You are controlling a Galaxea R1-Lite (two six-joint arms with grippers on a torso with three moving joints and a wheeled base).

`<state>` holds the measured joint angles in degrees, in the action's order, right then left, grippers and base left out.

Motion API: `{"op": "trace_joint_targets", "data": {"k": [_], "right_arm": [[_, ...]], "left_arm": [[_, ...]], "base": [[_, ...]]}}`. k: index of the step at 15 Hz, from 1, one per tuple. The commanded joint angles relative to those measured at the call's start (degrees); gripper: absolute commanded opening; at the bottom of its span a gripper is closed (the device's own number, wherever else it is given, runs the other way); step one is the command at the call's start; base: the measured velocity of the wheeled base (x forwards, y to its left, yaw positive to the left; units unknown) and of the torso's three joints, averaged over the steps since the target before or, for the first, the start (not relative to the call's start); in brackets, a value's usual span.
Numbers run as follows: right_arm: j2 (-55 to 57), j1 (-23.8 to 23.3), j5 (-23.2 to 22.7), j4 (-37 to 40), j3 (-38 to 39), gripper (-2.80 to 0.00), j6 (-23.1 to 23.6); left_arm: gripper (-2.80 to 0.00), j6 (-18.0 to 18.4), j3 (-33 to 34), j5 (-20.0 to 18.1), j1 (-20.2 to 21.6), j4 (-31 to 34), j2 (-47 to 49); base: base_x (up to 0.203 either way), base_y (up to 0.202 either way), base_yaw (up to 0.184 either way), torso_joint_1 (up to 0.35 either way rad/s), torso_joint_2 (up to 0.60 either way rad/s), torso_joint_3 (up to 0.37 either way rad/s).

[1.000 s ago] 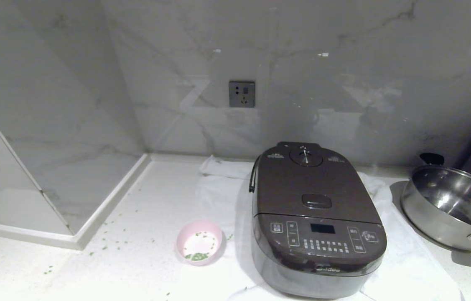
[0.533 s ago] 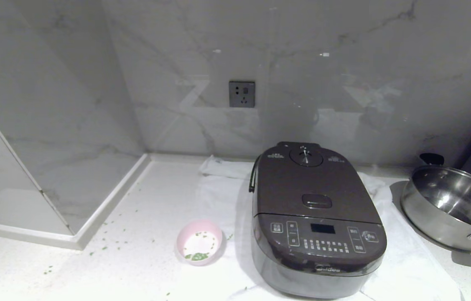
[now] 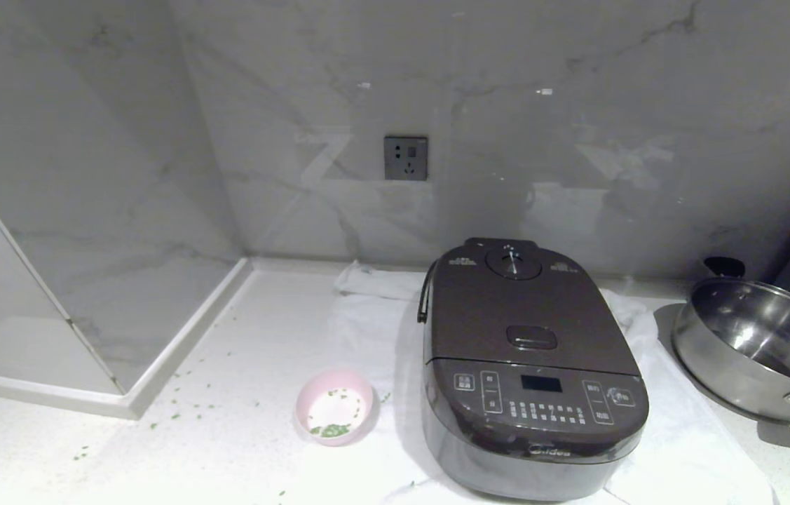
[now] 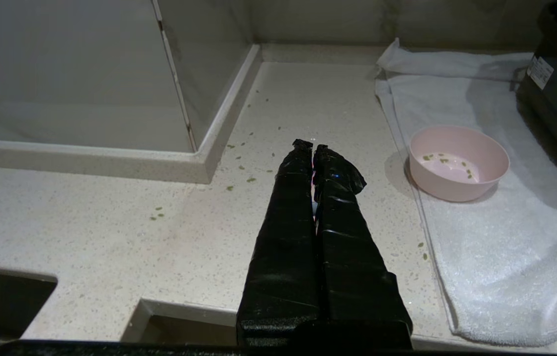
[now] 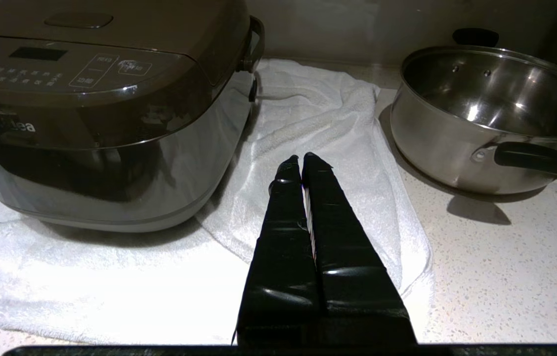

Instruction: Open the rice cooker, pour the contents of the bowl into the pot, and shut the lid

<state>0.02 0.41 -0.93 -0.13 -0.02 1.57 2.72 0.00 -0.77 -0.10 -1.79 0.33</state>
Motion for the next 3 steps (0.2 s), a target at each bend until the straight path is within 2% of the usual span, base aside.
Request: {"op": "trace_joint_targets", "data": {"k": [1,3], "right_arm": [[-0.02,0.02,-0.03,-0.04,0.11,-2.8,0.01],[-0.02,0.02,-0.03,0.03,0.02,-2.8,0.1]], "left_arm": [[-2.8,0.0,0.87,-0.02,0.01,-0.05,-0.42],[-2.8,0.01,0.81,-0.02,0.1,0.03,-0.33]], "base": [[0.0,0.0,0.0,0.0,0.0,0.0],[0.0,0.0,0.0,0.0,0.0,0.0]]}}
